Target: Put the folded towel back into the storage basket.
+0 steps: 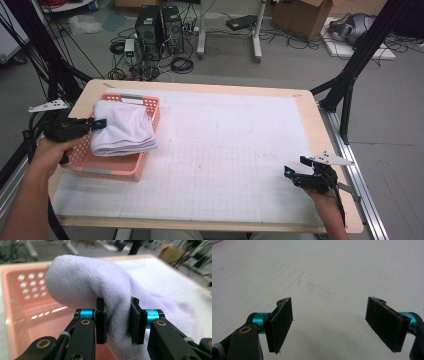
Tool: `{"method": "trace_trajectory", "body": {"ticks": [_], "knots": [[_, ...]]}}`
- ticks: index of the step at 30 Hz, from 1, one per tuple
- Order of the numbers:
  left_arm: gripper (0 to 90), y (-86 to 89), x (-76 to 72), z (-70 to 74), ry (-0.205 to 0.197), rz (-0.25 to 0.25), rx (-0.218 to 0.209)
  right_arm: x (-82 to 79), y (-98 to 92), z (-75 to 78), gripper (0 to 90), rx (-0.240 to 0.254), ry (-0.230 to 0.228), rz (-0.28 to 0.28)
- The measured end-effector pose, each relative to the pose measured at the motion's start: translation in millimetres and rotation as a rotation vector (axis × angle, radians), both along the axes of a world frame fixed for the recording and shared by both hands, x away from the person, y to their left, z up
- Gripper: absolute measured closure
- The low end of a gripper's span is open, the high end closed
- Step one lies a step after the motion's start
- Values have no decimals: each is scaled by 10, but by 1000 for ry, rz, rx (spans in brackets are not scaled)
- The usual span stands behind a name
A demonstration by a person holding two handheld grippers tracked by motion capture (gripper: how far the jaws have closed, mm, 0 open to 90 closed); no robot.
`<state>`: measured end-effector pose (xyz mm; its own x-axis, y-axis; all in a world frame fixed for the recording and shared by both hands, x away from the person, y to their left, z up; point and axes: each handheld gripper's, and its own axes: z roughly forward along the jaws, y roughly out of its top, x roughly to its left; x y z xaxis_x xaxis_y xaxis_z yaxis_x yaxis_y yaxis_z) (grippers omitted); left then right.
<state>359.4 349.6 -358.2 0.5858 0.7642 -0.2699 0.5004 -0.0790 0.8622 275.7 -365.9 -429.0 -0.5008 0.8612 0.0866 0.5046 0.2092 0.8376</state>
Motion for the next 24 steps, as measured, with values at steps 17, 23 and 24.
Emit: {"method": "trace_trajectory", "body": {"ticks": [17, 23, 24], "knots": [[719, -84, 140, -122, 100, 140, 235, -9, -2, -1, 209, -3, 3, -2], [691, -183, 202, -145, 134, 169, 349, -7, 6, -6, 209, -5, 4, 0], [668, -196, 214, -152, 144, 181, 361, -7, 6, -5, 209, -4, 3, 1]]}}
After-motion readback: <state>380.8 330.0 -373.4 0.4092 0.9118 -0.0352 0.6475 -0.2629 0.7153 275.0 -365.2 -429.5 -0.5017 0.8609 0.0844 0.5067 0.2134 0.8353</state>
